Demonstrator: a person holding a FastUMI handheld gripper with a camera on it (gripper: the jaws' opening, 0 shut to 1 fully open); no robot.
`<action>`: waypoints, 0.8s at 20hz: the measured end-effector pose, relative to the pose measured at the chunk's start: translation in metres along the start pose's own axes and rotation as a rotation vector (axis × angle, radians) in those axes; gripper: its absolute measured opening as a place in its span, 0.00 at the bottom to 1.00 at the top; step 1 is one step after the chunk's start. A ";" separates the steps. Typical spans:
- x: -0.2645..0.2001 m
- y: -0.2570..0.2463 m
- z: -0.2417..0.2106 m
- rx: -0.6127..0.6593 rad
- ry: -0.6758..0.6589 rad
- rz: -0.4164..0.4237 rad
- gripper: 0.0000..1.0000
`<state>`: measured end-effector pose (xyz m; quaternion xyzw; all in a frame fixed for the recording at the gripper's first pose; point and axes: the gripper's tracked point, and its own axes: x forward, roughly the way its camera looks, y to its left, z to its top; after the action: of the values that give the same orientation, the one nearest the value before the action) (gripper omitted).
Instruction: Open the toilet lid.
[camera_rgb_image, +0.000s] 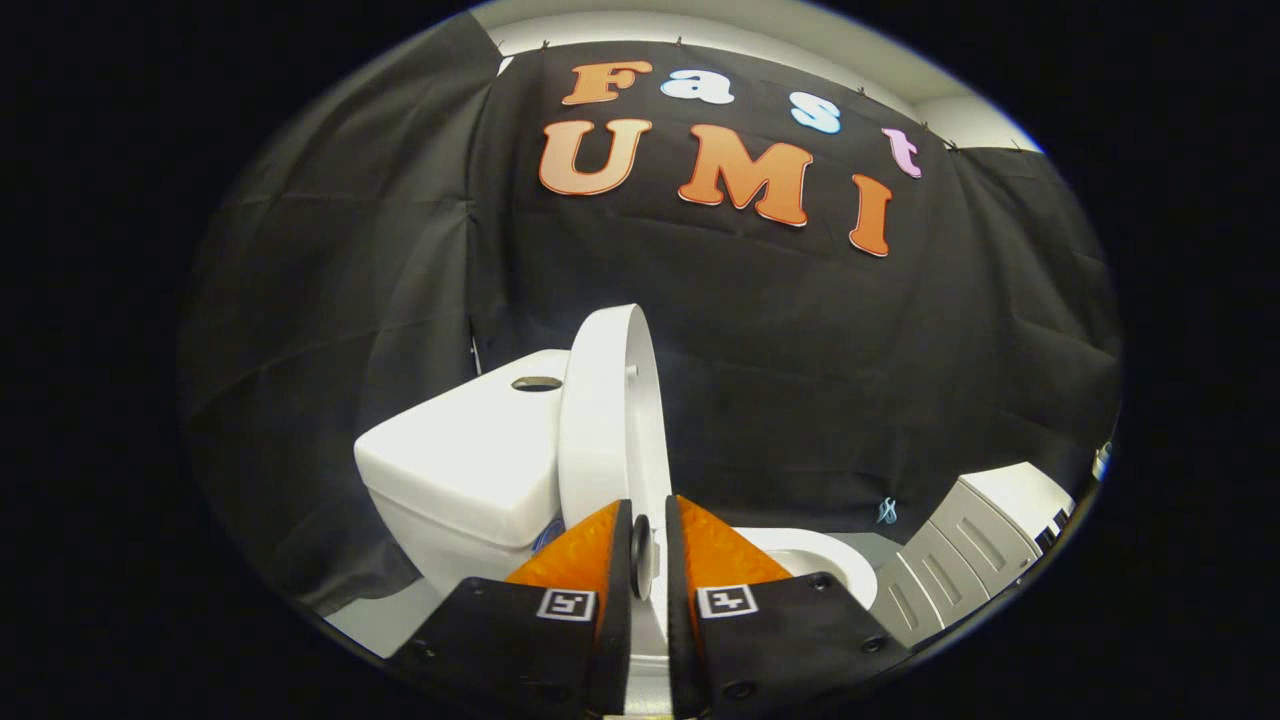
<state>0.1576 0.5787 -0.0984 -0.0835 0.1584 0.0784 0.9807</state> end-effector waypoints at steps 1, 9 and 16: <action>0.000 -0.003 0.000 -0.001 0.002 -0.006 0.29; -0.010 -0.010 0.015 0.070 -0.027 0.061 0.95; -0.034 -0.044 0.048 0.153 -0.089 0.093 0.94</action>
<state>0.1478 0.5403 -0.0359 0.0027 0.1240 0.1152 0.9856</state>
